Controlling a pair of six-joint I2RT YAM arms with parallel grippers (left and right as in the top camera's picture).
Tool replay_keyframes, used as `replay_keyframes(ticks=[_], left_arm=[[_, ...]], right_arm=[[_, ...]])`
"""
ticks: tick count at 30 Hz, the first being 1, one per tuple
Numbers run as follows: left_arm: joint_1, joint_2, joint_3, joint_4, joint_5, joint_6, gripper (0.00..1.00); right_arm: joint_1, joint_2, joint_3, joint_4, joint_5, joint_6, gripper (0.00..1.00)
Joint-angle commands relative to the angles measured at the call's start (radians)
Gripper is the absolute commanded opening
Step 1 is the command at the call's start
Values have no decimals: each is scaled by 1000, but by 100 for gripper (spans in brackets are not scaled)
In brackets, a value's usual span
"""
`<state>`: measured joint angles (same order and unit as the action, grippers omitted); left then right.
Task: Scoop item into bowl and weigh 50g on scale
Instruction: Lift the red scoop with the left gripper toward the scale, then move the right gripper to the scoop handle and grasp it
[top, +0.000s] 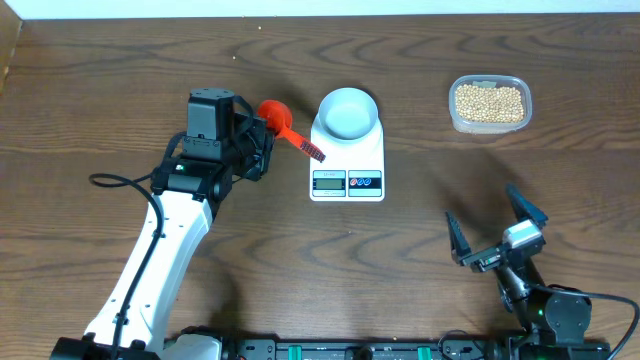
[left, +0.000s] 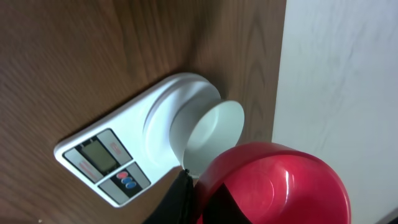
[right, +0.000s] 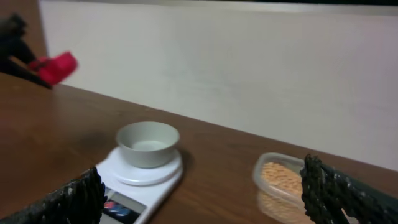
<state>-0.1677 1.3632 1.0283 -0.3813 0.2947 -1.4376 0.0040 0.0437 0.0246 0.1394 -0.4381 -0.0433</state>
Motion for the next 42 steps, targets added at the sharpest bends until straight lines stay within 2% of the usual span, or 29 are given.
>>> replay_keyframes(ticks=[1, 9, 21, 24, 28, 42], left_arm=[[-2, -5, 10, 1, -46, -1, 7], [-2, -5, 10, 1, -65, -1, 7], [-2, -5, 10, 1, -92, -1, 7], [-2, -5, 10, 1, -109, -1, 7], [-2, -5, 10, -1, -127, 0, 7], [-2, -5, 10, -13, -123, 0, 7]], right_arm=[[10, 69, 97, -2, -77, 50, 99], [10, 400, 354, -55, -212, 50, 99], [11, 946, 846, -441, -273, 50, 99], [18, 1040, 921, -458, -343, 114, 99], [15, 1107, 932, -441, -444, 291, 99], [34, 1153, 931, -423, -428, 313, 99]])
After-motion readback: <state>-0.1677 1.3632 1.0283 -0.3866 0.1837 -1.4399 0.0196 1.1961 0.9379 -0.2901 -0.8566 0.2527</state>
